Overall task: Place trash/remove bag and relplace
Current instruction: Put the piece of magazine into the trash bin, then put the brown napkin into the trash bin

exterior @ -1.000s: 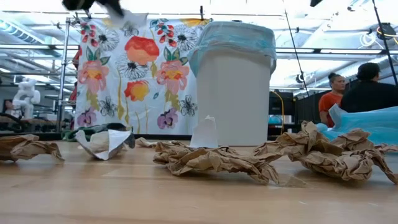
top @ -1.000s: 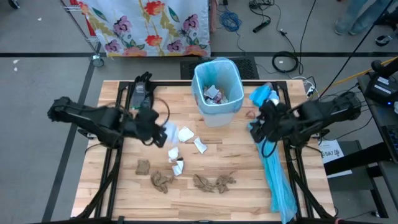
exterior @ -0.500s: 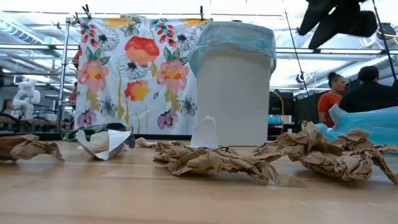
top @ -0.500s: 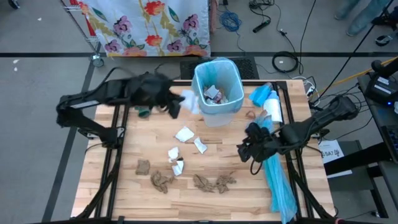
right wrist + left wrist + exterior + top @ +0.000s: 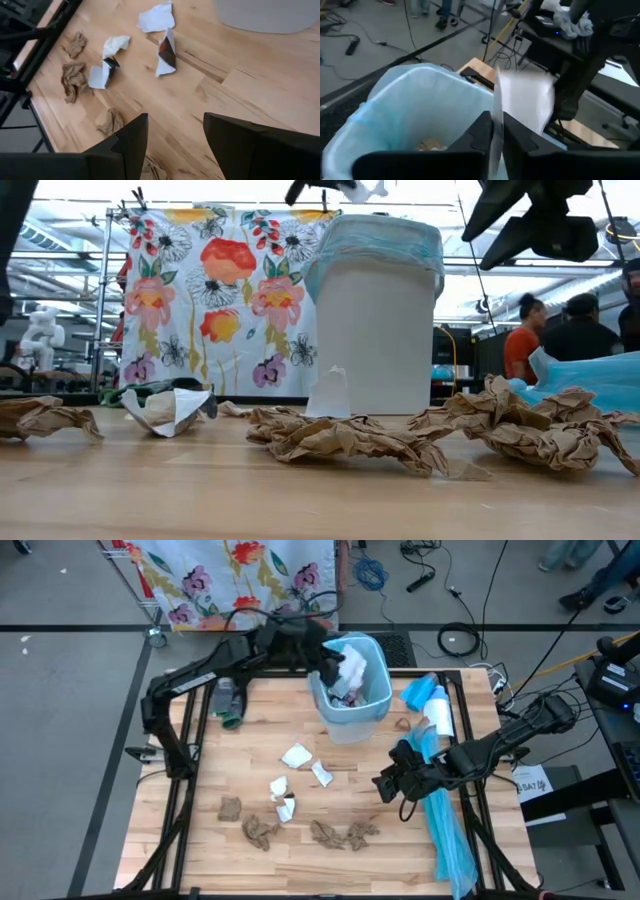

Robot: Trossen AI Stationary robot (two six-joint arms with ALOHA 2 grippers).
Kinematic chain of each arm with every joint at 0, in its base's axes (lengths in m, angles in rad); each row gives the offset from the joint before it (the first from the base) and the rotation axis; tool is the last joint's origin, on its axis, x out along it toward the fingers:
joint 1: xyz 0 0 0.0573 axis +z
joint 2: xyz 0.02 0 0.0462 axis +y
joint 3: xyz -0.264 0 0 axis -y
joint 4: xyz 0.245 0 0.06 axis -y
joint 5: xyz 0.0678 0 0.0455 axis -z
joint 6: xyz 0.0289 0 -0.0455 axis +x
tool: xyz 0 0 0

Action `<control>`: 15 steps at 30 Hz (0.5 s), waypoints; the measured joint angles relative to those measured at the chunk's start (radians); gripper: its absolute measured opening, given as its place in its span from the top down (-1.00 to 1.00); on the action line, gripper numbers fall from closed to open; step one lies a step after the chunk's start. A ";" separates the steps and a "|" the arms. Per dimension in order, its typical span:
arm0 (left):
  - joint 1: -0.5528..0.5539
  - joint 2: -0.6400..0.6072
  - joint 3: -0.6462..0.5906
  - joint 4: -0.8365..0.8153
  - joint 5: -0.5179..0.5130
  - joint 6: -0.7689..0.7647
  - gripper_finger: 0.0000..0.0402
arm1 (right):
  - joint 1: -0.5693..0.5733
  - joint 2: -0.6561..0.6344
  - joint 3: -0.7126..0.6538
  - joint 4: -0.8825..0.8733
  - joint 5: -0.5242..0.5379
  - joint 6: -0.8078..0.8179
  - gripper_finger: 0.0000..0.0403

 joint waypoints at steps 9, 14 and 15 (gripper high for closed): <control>0.065 0.054 0.010 -0.013 0.117 -0.085 0.38 | 0.031 0.000 0.000 0.001 0.000 0.019 0.08; 0.074 -0.003 0.010 -0.074 0.185 -0.058 0.34 | 0.064 0.003 0.000 -0.002 -0.068 0.020 0.08; 0.068 -0.026 0.010 -0.094 0.184 -0.038 0.34 | 0.071 0.007 0.000 -0.003 -0.079 0.005 0.08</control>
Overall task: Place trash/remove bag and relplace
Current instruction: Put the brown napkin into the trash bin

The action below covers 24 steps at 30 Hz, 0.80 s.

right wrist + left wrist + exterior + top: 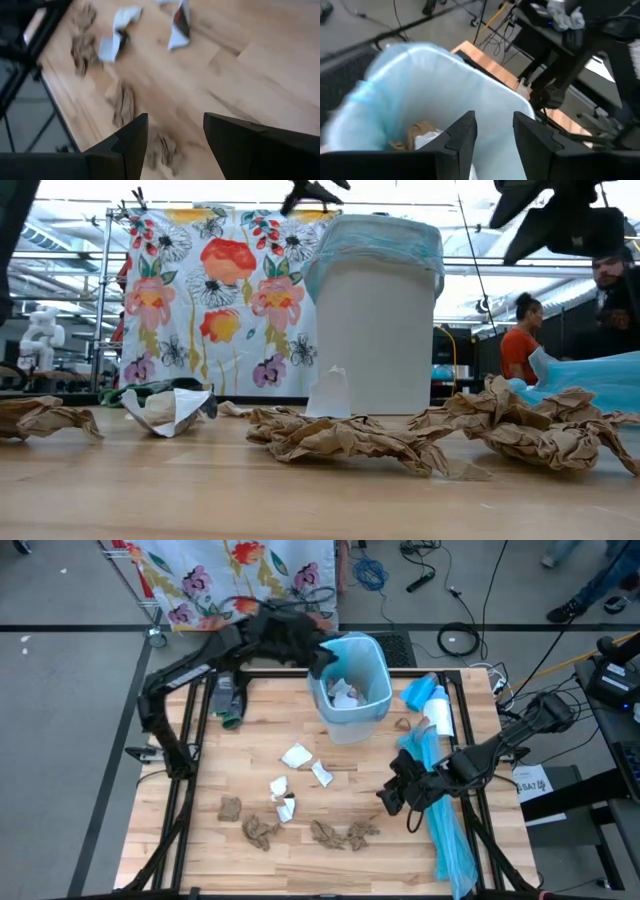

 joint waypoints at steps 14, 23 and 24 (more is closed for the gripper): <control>-0.249 -0.269 -0.252 -0.411 -0.186 0.064 0.33 | 0.019 0.208 0.000 0.087 -0.190 -0.175 0.08; -0.468 -0.429 -0.731 -0.134 -0.219 -0.198 0.33 | 0.019 0.347 0.000 0.234 -0.237 -0.160 0.08; -0.491 -0.439 -0.775 -0.107 -0.220 -0.228 0.33 | 0.019 0.361 0.000 0.254 -0.237 -0.156 0.08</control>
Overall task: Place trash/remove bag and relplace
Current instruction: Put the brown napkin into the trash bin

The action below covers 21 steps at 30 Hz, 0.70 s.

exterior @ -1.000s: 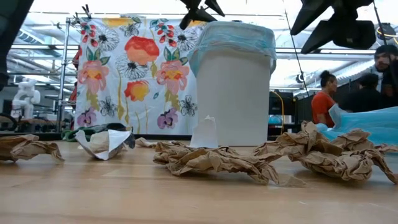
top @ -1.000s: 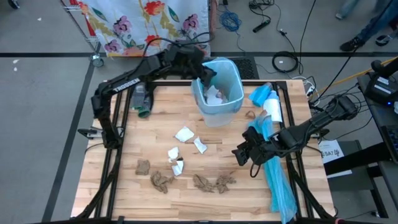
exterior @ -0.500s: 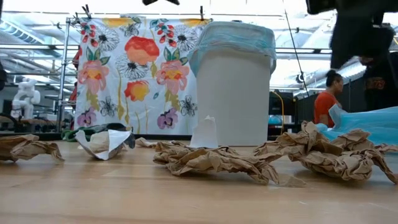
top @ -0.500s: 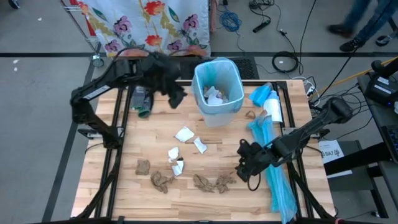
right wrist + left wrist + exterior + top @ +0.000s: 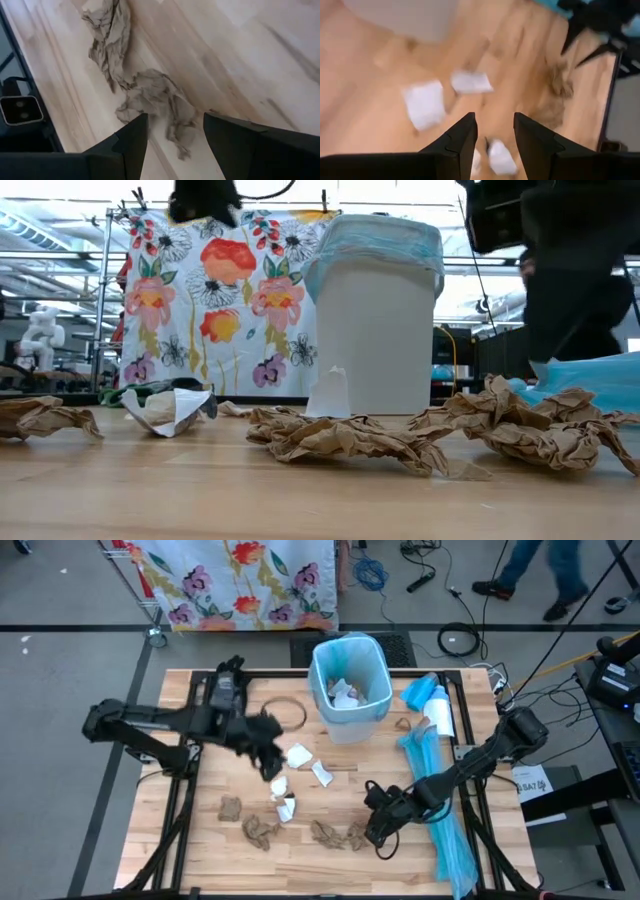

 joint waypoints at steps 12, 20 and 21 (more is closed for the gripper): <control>-0.269 -0.143 -0.331 0.141 -0.064 -0.311 0.33 | -0.014 0.181 0.008 0.105 -0.025 0.104 0.22; -0.484 -0.223 -0.468 0.185 -0.194 -0.541 0.33 | 0.000 0.190 0.055 0.089 -0.013 0.179 0.94; -0.508 -0.224 -0.481 0.186 -0.204 -0.568 0.33 | 0.005 0.173 0.081 0.039 -0.004 0.180 0.95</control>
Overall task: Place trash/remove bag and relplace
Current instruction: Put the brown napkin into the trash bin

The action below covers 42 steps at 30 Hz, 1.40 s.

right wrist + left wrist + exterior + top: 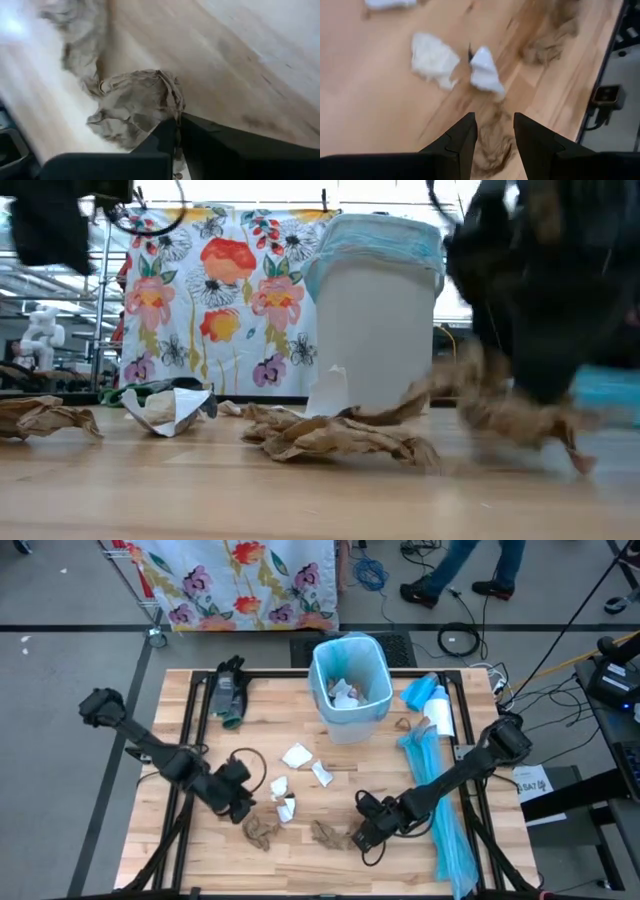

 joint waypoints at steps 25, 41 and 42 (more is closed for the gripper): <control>-0.285 0.001 -0.248 0.151 -0.169 -0.390 0.33 | -0.058 -0.067 1.122 -1.123 0.636 -0.322 1.00; -0.284 0.001 -0.248 -0.021 -0.043 -0.546 0.33 | -0.582 -0.070 1.197 -1.088 0.594 -0.658 0.96; -0.284 0.001 -0.248 -0.021 -0.043 -0.546 0.33 | -0.621 -0.070 1.197 -1.074 0.558 -0.691 0.96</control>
